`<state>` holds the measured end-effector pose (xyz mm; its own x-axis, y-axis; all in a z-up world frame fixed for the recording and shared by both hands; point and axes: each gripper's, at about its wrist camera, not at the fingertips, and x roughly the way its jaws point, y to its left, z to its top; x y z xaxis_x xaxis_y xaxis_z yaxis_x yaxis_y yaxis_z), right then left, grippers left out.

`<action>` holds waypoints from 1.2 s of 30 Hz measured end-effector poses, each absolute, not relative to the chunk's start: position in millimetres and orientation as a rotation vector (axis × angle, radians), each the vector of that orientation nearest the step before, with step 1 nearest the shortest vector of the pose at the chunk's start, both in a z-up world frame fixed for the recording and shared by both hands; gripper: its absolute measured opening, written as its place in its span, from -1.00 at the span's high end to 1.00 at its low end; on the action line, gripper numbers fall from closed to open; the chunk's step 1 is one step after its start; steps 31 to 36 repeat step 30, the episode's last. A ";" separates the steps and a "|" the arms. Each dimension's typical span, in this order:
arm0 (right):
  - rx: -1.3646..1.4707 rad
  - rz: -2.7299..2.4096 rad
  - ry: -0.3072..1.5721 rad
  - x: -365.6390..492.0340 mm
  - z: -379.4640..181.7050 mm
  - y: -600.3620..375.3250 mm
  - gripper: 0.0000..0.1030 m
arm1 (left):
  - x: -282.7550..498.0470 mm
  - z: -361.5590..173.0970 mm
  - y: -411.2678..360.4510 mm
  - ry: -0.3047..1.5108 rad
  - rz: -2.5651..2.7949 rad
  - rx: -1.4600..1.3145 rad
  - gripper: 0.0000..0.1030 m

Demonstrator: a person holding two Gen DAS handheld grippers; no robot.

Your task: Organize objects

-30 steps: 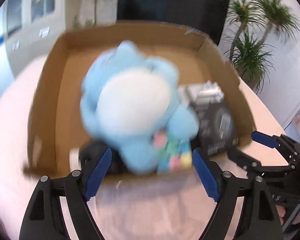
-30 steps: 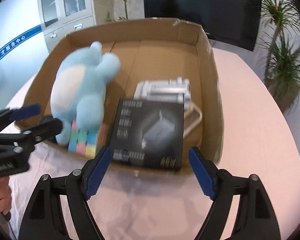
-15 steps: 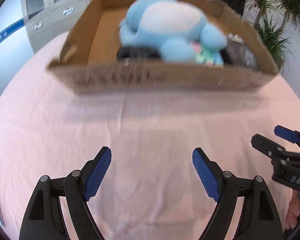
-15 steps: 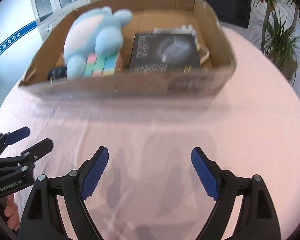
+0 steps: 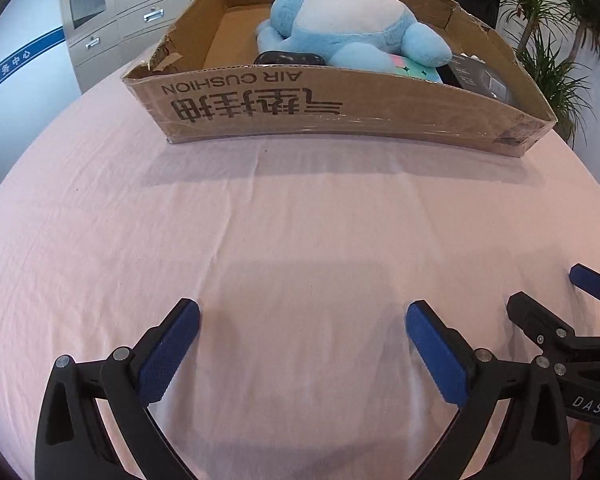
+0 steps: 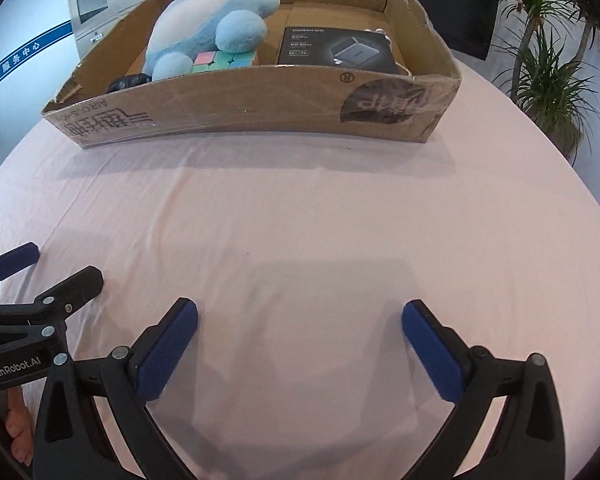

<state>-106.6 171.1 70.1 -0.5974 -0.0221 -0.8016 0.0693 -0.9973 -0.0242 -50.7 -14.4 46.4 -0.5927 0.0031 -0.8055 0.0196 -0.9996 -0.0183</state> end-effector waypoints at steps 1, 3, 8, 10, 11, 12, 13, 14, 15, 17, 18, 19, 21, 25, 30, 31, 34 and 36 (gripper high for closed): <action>1.385 -2.762 0.080 -104.2 69.9 171.0 -0.99 | -48.8 45.9 -14.8 0.041 -2.795 1.414 -1.00; 1.388 -2.767 0.078 -96.7 66.7 165.2 -0.99 | -44.1 46.0 -14.0 0.035 -2.795 1.414 -1.00; 1.392 -2.775 0.065 -89.6 66.4 164.0 -0.99 | -41.1 46.1 -9.3 0.040 -2.790 1.413 -1.00; 1.392 -2.774 0.063 -89.1 65.8 164.2 -0.99 | -42.2 46.5 -8.7 0.041 -2.792 1.415 -1.00; 1.392 -2.774 0.064 -91.3 65.8 165.1 -0.99 | -40.7 46.5 -9.0 0.039 -2.794 1.416 -1.00; 1.392 -2.774 0.063 -91.0 65.7 165.0 -0.99 | -40.6 46.7 -9.1 0.038 -2.796 1.417 -1.00; 1.392 -2.774 0.063 -91.0 65.8 164.9 -0.99 | -40.4 46.6 -9.1 0.038 -2.799 1.419 -1.00; 1.392 -2.774 0.063 -91.3 65.8 165.3 -0.99 | -40.5 46.7 -8.8 0.038 -2.799 1.419 -1.00; 1.392 -2.774 0.063 -91.4 65.7 165.4 -0.99 | -40.5 46.8 -8.7 0.038 -2.799 1.419 -1.00; 1.392 -2.774 0.063 -91.3 65.7 165.2 -0.99 | -40.9 46.8 -8.5 0.038 -2.799 1.419 -1.00; 1.392 -2.774 0.063 -91.0 65.7 165.0 -0.99 | -40.7 46.8 -8.6 0.038 -2.799 1.419 -1.00; 1.392 -2.774 0.063 -91.0 65.8 165.0 -0.99 | -40.8 46.8 -8.7 0.038 -2.799 1.419 -1.00; 1.392 -2.774 0.063 -91.5 65.8 165.3 -0.99 | -40.7 46.9 -8.7 0.037 -2.799 1.419 -1.00; 1.392 -2.774 0.063 -91.5 65.7 165.3 -0.99 | -40.9 46.8 -8.8 0.037 -2.799 1.419 -1.00; 1.392 -2.774 0.063 -91.7 65.8 165.5 -0.99 | -40.7 46.9 -8.7 0.037 -2.799 1.420 -1.00; 1.392 -2.774 0.063 -91.7 65.8 165.5 -0.99 | -40.7 46.9 -8.7 0.037 -2.799 1.420 -1.00; 1.392 -2.774 0.063 -91.7 65.8 165.5 -0.99 | -40.7 46.9 -8.7 0.037 -2.799 1.420 -1.00; 1.392 -2.774 0.063 -91.7 65.8 165.5 -0.99 | -40.7 46.9 -8.7 0.037 -2.799 1.420 -1.00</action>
